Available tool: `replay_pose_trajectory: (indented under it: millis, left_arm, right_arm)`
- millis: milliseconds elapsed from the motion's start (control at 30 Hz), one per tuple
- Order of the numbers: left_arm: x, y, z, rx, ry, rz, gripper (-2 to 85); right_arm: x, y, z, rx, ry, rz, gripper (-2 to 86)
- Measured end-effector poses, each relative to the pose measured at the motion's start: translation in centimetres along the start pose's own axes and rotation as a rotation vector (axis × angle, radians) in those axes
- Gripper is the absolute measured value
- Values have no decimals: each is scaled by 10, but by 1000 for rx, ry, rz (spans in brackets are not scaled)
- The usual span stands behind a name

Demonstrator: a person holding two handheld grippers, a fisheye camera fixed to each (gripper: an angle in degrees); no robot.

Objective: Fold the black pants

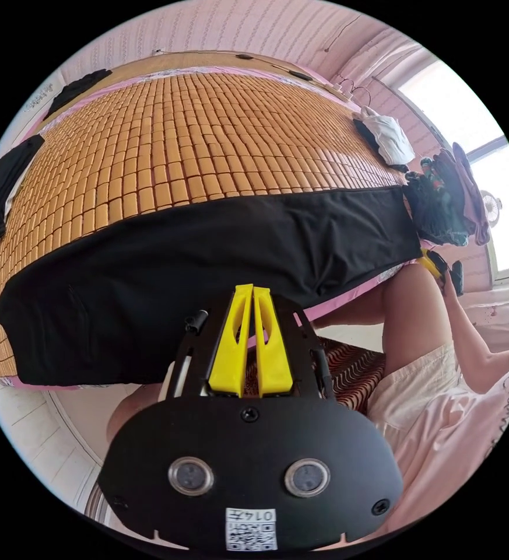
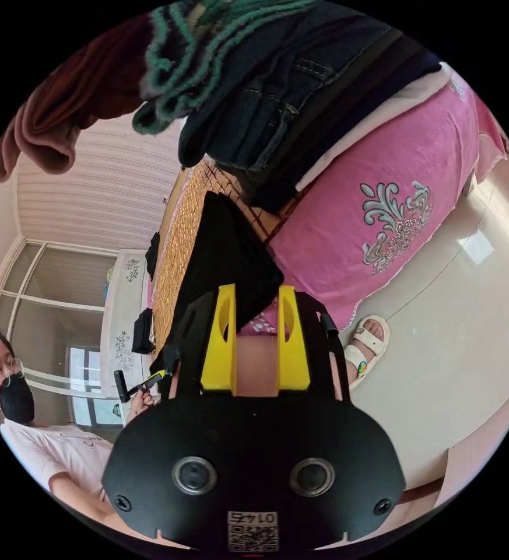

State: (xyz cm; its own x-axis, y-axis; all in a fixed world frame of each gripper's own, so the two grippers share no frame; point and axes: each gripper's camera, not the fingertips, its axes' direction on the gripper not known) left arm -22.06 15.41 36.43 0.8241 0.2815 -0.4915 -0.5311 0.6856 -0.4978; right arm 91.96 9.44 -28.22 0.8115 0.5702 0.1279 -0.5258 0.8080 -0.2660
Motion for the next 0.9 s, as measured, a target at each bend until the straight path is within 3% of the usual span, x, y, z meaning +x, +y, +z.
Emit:
replay_pose_trajectory:
  millis: [167,433,533,733,900]
  left_arm:
    - [-6,0,8,-13,-2,-39,-10]
    - [-7,0,8,-11,-39,-14,-10]
    - [1,-3,10,7,-51,13,-10]
    - [54,-36,40,18,206,137,-10]
    - [96,-35,33,107,388,261,-10]
  right_arm:
    - [-39,12,-12,-37,172,-116,45]
    - [-166,31,-63,145,-81,-437,11]
    - [-241,30,-77,192,-65,-620,9]
    - [-356,25,-114,390,-107,-812,9]
    - [-463,55,-61,262,-278,-1039,10]
